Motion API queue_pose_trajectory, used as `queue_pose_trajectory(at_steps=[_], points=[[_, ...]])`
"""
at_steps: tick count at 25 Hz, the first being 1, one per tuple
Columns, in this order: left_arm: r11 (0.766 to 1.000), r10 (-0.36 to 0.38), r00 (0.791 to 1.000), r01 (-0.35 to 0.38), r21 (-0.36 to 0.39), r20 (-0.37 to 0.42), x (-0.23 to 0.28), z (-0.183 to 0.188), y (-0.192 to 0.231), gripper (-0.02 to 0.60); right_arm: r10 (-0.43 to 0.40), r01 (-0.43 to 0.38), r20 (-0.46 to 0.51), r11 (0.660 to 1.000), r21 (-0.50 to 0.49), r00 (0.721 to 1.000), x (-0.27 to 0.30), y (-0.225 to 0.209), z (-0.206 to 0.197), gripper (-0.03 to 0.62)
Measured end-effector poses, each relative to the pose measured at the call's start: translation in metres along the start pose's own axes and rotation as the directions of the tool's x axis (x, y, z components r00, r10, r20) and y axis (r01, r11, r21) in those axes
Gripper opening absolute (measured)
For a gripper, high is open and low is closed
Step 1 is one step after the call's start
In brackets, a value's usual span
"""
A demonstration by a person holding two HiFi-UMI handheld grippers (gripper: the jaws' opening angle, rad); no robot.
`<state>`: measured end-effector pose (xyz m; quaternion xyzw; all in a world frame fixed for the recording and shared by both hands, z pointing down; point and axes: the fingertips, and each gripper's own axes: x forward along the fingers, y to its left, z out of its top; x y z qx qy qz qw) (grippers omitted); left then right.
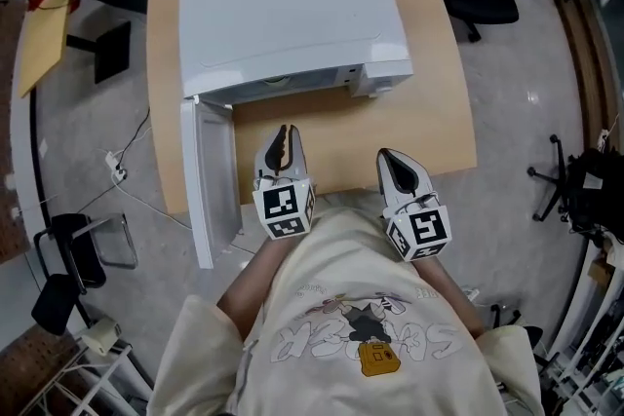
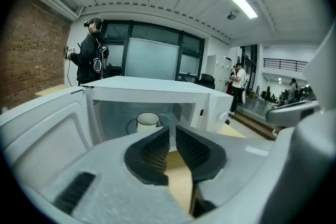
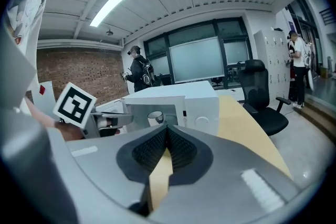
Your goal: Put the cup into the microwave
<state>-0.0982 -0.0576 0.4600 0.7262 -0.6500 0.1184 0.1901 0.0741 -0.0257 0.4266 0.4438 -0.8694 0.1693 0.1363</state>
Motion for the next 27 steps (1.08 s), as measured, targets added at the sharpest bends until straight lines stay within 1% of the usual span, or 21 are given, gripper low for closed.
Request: queue_pose_trajectory(at_steps=[2, 4, 5, 7, 12, 17, 27], points=[[0.998, -0.057, 0.998, 0.058, 0.017, -0.018, -0.018, 0.0, -0.021, 0.005, 0.022, -0.023, -0.017, 1.0, -0.009, 1.0, 0.007, 0.002, -0.004, 0.005], [0.995, -0.088, 0.996, 0.09, 0.053, -0.033, -0.03, 0.0, -0.034, 0.005, 0.048, -0.048, -0.03, 0.999, -0.01, 0.998, 0.013, 0.005, -0.007, 0.005], [0.994, -0.093, 0.995, 0.095, 0.058, -0.039, -0.035, 0.0, -0.036, 0.005, 0.064, -0.064, -0.034, 0.998, -0.007, 0.997, 0.015, 0.008, -0.009, 0.005], [0.995, -0.086, 0.995, 0.088, 0.048, -0.044, -0.043, -0.001, -0.036, 0.005, 0.096, -0.097, -0.041, 0.995, -0.013, 0.995, 0.016, 0.015, -0.011, 0.005], [0.997, -0.069, 0.996, 0.068, -0.034, -0.052, -0.053, -0.008, -0.031, 0.005, 0.143, -0.144, -0.048, 0.989, -0.025, 0.989, 0.018, 0.022, -0.013, 0.005], [0.998, -0.064, 0.997, 0.063, -0.029, -0.039, -0.059, -0.005, -0.034, 0.005, 0.146, -0.148, -0.057, 0.989, -0.027, 0.988, 0.018, 0.02, -0.017, 0.005], [0.997, -0.073, 0.996, 0.071, -0.043, -0.054, -0.06, -0.012, -0.037, 0.005, 0.154, -0.157, -0.058, 0.987, -0.037, 0.986, 0.013, 0.024, -0.019, 0.005]])
